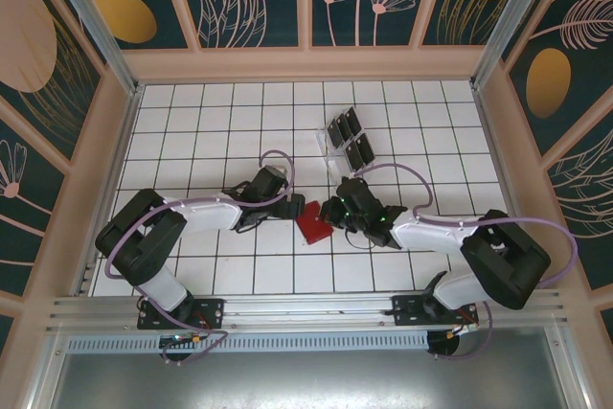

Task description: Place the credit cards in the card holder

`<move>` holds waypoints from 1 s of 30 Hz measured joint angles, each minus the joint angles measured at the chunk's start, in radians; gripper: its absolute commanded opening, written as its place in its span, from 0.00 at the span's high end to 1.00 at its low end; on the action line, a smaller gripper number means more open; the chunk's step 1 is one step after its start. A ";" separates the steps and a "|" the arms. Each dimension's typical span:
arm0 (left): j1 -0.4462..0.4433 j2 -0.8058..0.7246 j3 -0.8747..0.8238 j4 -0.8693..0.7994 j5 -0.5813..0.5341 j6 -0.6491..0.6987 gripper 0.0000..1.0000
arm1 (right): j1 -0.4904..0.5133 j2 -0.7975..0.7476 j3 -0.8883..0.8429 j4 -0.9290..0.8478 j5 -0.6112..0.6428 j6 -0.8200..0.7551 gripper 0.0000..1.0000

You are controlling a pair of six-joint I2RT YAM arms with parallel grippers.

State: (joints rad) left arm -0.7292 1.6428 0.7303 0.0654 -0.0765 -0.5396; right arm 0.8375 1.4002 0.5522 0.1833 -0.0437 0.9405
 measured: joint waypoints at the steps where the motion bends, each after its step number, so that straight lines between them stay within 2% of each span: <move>1: 0.000 0.001 -0.001 0.003 0.000 -0.001 0.01 | 0.000 0.007 -0.001 0.001 -0.005 0.000 1.00; 9: -0.004 0.008 -0.002 0.011 -0.011 -0.003 0.01 | 0.000 0.056 -0.001 0.024 -0.037 -0.001 1.00; 30: -0.012 0.029 -0.001 0.026 -0.043 0.001 0.02 | 0.014 0.063 0.000 0.049 -0.061 -0.019 1.00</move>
State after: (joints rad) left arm -0.7410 1.6714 0.7292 0.0910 -0.1192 -0.5385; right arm 0.8516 1.4635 0.5518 0.2325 -0.1051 0.9211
